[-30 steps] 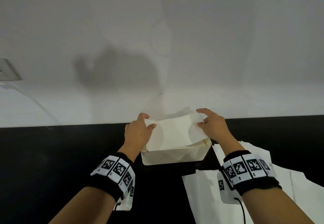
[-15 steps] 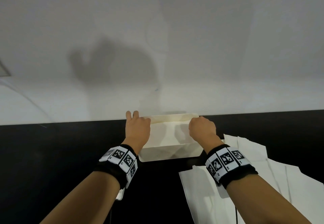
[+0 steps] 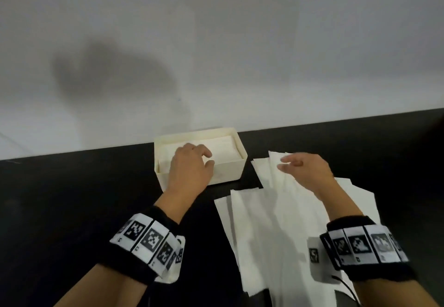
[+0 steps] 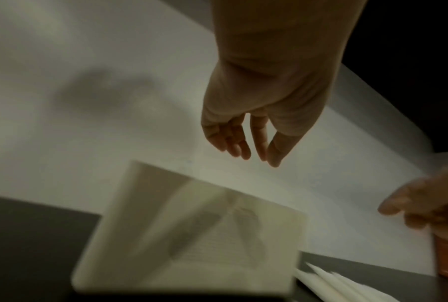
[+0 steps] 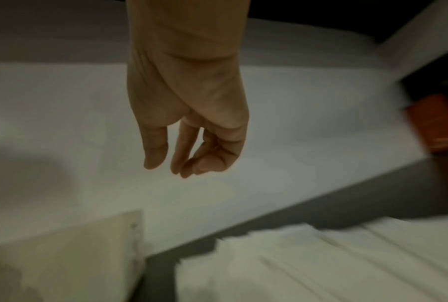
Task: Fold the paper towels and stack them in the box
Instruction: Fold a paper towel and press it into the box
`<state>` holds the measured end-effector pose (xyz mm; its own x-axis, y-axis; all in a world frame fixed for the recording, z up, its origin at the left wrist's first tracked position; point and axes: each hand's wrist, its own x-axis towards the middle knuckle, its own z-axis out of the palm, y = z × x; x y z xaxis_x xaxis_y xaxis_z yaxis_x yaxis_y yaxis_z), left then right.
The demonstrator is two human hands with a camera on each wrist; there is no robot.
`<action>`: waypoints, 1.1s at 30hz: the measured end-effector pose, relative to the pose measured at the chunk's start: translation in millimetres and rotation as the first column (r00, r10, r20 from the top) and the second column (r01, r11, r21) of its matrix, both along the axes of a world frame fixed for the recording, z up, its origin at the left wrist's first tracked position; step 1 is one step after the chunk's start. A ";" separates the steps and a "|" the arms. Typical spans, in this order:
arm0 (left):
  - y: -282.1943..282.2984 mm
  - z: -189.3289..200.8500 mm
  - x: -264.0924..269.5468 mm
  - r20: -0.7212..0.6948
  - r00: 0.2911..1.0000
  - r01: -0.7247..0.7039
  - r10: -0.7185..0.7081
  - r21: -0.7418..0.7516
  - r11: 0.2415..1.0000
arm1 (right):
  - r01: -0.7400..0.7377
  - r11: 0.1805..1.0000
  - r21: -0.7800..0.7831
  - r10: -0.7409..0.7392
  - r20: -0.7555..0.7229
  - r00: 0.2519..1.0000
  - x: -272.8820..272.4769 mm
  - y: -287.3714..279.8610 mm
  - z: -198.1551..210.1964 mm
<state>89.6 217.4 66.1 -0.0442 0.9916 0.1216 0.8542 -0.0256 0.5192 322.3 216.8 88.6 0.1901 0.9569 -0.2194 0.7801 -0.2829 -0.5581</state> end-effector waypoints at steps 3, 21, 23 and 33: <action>-27.9 -18.6 38.4 0.199 0.979 0.095 -0.049 -0.232 0.968 | 0.225 0.969 -0.105 -0.233 -0.072 0.970 38.3 -39.3 -34.3; -109.4 -75.1 120.8 0.395 0.881 0.091 0.259 -0.680 0.728 | 0.388 0.881 -0.269 -0.459 -0.292 0.839 45.8 -141.6 -109.5; -108.7 -75.4 122.0 0.394 0.884 0.091 0.250 -0.670 0.737 | 0.343 0.897 -0.277 -0.417 -0.277 0.866 42.9 -138.0 -110.1; -106.2 -93.1 132.0 0.376 0.907 0.094 0.191 -0.622 0.777 | 0.260 0.937 -0.232 -0.333 -0.378 0.864 47.1 -132.1 -110.7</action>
<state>221.5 111.2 -27.1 0.0036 0.8351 -0.5501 0.5592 0.4543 0.6935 369.4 84.7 -22.0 0.3185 0.8114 -0.4901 0.3596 -0.5818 -0.7296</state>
